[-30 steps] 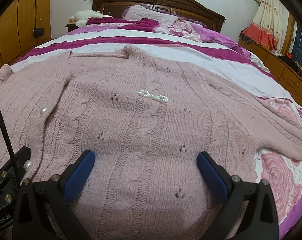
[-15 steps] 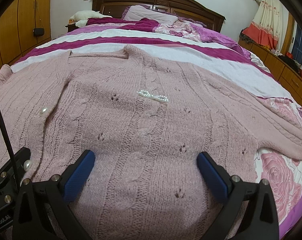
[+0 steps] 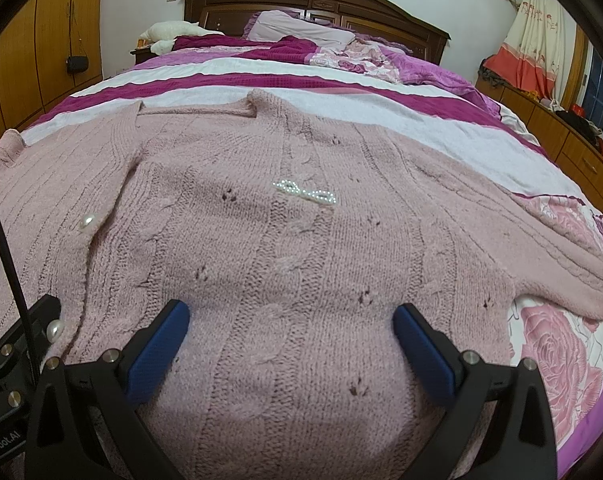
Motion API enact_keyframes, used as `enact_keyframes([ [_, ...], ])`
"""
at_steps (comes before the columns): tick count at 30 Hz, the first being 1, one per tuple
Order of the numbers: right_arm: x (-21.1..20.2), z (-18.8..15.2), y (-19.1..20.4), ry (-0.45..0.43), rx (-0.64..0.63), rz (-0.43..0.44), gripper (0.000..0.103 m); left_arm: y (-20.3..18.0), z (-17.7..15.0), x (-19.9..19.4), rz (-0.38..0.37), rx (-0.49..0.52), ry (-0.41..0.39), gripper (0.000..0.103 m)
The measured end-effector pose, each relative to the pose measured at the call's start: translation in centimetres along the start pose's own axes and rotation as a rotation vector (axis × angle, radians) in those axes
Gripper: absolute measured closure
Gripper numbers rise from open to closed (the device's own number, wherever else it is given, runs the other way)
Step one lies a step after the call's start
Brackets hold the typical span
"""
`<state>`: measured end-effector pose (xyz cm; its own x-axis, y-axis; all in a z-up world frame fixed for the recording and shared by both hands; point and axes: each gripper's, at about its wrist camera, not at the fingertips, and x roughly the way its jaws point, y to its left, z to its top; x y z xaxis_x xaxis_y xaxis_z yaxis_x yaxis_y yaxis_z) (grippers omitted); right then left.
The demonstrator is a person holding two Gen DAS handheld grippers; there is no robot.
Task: Fold small clothes
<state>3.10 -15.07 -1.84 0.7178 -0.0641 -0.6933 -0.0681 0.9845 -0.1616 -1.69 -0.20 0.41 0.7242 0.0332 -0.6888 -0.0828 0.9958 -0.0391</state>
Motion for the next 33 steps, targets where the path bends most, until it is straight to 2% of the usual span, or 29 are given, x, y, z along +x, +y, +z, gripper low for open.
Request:
enact_keyframes([
  [19,0.0,0.0,0.0,0.000,-0.001,-0.001,0.000,-0.5,-0.4,-0.6,-0.004,-0.002,-0.008,0.025],
  [24,0.0,0.0,0.0,0.004,-0.001,0.001,0.000,0.2,-0.2,-0.8,-0.035,-0.020,-0.005,0.028],
  [27,-0.3,0.1,-0.3,0.001,0.008,0.009,0.000,1.5,0.7,-1.0,-0.086,-0.070,0.026,0.034],
  [29,-0.8,0.2,-0.3,-0.010,0.013,0.011,0.000,3.1,1.6,-1.1,-0.111,-0.131,0.053,0.043],
  [33,-2.4,0.5,0.3,-0.035,0.011,0.069,0.000,9.7,4.3,-2.1,-0.135,-0.363,0.073,0.044],
])
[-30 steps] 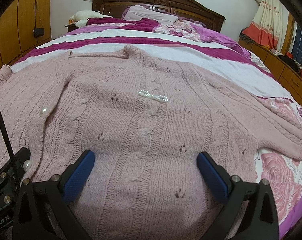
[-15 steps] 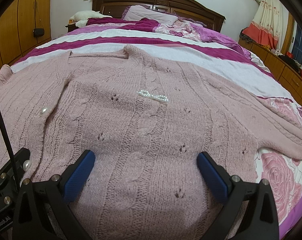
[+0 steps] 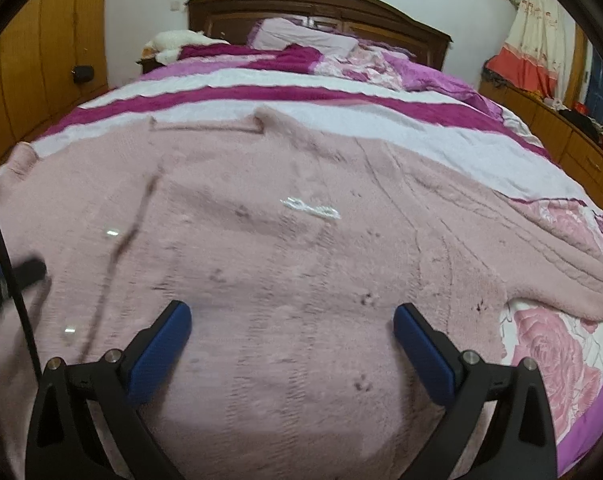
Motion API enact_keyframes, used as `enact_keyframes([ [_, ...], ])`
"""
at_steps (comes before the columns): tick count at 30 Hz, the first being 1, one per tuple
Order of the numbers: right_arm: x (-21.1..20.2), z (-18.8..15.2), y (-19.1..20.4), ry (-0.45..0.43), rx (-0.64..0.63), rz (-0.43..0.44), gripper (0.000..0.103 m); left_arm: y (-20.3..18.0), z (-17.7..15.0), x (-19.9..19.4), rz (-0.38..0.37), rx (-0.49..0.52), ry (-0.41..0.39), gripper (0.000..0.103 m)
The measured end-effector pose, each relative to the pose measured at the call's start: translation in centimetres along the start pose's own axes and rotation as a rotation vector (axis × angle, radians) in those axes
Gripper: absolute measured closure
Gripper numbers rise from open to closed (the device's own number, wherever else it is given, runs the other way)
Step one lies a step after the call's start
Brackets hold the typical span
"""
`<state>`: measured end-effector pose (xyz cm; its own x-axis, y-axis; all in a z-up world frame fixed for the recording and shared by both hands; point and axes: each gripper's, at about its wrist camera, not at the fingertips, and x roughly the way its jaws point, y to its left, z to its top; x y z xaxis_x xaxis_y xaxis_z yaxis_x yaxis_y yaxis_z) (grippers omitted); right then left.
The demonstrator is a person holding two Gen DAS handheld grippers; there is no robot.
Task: Fold small clothes
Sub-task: 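Grasp the cardigan sleeve cuff with the left tool and lift it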
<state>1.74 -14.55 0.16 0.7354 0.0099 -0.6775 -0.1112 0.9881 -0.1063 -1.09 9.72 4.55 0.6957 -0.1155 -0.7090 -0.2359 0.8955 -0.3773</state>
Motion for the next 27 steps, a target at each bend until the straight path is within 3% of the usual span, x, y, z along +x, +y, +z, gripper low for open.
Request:
enact_keyframes([
  [3,-1.3,0.4,2.0,-0.021,-0.025,0.054,0.000,6.5,4.0,-2.4,0.037,-0.194,-0.063,0.044],
  [7,-2.0,0.8,6.0,-0.071,-0.139,0.046,0.000,14.6,8.6,-4.9,0.099,-0.396,-0.122,0.044],
  [10,-1.2,1.1,8.7,-0.076,-0.221,0.057,0.000,19.7,11.5,-6.2,0.172,-0.437,-0.197,0.044],
  [13,0.6,0.8,10.3,-0.012,-0.268,0.057,0.000,25.7,13.4,-6.2,0.255,-0.524,-0.236,0.044],
  [19,1.8,0.6,9.6,0.036,-0.213,0.110,0.000,33.9,14.5,-2.2,0.351,-0.616,-0.158,0.044],
  [21,2.0,0.5,9.6,0.045,-0.202,0.117,0.000,36.0,14.1,-0.6,0.363,-0.659,-0.143,0.043],
  [25,2.3,0.3,10.1,0.037,-0.212,0.110,0.000,35.5,15.5,0.9,0.430,-0.592,-0.197,0.041],
  [27,2.8,0.4,9.8,0.034,-0.199,0.136,0.000,36.0,15.6,1.2,0.446,-0.598,-0.200,0.060],
])
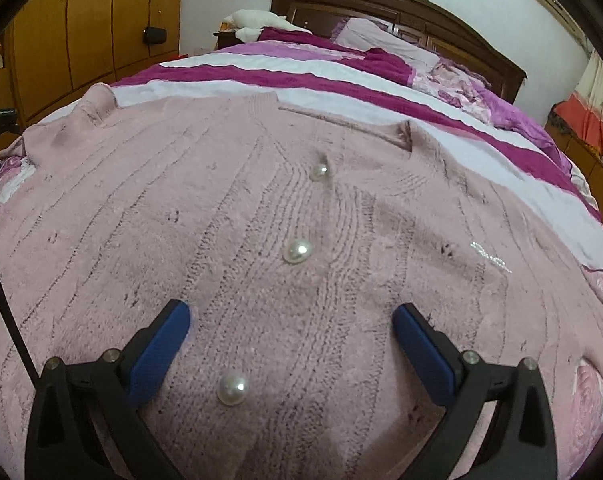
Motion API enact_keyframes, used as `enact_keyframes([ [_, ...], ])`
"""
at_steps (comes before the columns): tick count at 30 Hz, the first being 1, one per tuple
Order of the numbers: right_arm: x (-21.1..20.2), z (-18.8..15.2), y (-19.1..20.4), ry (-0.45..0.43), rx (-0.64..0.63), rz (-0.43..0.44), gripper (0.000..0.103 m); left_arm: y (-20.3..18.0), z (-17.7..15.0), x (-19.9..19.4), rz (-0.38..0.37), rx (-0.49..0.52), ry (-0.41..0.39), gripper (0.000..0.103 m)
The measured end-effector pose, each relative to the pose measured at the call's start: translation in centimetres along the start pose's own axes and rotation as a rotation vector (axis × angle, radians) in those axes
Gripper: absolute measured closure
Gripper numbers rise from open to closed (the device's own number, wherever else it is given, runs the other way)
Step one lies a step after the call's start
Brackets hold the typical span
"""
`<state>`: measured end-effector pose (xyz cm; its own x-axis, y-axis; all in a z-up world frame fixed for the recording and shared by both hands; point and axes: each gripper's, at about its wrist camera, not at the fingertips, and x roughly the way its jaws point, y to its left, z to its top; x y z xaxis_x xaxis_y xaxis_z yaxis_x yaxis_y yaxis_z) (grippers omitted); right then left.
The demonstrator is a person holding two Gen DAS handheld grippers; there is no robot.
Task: Fold small clothes
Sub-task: 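Grasp the cardigan sleeve cuff with the left tool and lift it, then carry the sleeve across the cardigan body with the left tool and release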
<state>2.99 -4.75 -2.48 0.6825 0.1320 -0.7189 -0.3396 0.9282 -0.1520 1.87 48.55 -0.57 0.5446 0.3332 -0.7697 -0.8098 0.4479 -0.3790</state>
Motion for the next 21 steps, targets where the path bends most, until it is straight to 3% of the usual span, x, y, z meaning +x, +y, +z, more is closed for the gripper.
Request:
enact_keyframes([
  [1,0.1,0.1,-0.3,0.001,0.012,0.020,0.000,0.3,0.1,0.1,0.003,-0.017,0.003,0.086],
  [2,0.2,0.1,-0.7,0.004,0.027,0.042,0.000,0.5,0.6,0.3,-0.017,-0.041,0.019,0.103],
  [5,0.5,0.1,-1.6,0.004,0.063,0.088,0.000,2.2,1.4,0.6,-0.117,-0.171,0.070,0.103],
  [8,0.6,0.1,-1.5,-0.001,0.062,0.090,0.000,2.3,1.6,-0.8,-0.165,-0.181,0.057,0.103],
  [11,0.7,0.2,-1.9,-0.002,0.078,0.114,0.000,1.0,1.3,-3.2,-0.204,-0.103,0.019,0.103],
  [15,0.8,0.2,-2.0,-0.005,0.087,0.124,0.000,-3.0,0.4,-7.0,-0.320,0.052,-0.050,0.103],
  [21,0.8,0.2,-2.6,-0.014,0.117,0.165,0.000,-7.4,-2.3,-12.9,-0.462,0.199,-0.088,0.103],
])
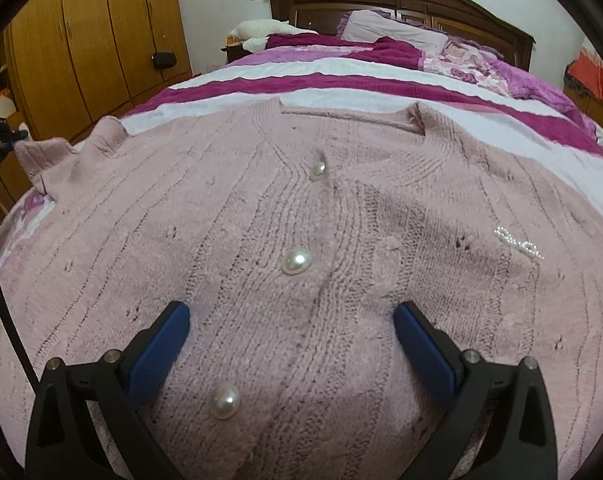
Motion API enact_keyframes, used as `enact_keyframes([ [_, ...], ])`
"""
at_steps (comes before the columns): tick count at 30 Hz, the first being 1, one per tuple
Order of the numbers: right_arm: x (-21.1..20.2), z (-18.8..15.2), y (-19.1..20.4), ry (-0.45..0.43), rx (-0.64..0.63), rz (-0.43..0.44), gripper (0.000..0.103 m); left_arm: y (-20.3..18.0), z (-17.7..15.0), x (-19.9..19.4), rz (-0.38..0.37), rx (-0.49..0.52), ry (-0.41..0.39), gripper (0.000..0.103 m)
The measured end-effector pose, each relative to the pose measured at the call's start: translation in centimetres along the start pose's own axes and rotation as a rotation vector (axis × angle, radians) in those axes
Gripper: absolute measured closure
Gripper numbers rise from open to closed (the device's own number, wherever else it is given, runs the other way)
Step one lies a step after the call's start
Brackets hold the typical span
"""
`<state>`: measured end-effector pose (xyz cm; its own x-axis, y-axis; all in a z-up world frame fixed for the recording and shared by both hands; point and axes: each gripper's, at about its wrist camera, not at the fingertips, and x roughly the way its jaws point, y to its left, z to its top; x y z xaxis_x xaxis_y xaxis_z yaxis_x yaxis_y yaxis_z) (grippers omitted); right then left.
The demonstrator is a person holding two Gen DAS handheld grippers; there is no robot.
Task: Fold small clothes
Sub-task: 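Carry the sleeve across the cardigan body with the left tool and release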
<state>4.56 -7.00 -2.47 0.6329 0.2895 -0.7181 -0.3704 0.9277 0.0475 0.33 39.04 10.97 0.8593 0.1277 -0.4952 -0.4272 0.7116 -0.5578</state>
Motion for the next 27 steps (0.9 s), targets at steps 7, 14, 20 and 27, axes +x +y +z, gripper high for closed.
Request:
enact_keyframes([
  [7,0.0,0.0,-0.2,-0.005,0.009,0.013,0.000,-9.3,-3.9,-1.5,-0.163,0.228,0.070,0.103],
  [14,-0.2,0.0,-0.5,-0.012,0.022,0.032,0.000,-16.8,-10.5,-3.2,-0.252,0.395,0.102,0.103],
  [20,-0.4,0.0,-1.4,-0.035,0.061,0.079,0.000,-20.0,-17.0,-1.4,-0.210,0.533,0.184,0.103],
  [27,-0.8,-0.1,-2.1,-0.052,0.090,0.123,0.000,-20.5,-21.7,-0.5,-0.371,0.562,0.432,0.103],
])
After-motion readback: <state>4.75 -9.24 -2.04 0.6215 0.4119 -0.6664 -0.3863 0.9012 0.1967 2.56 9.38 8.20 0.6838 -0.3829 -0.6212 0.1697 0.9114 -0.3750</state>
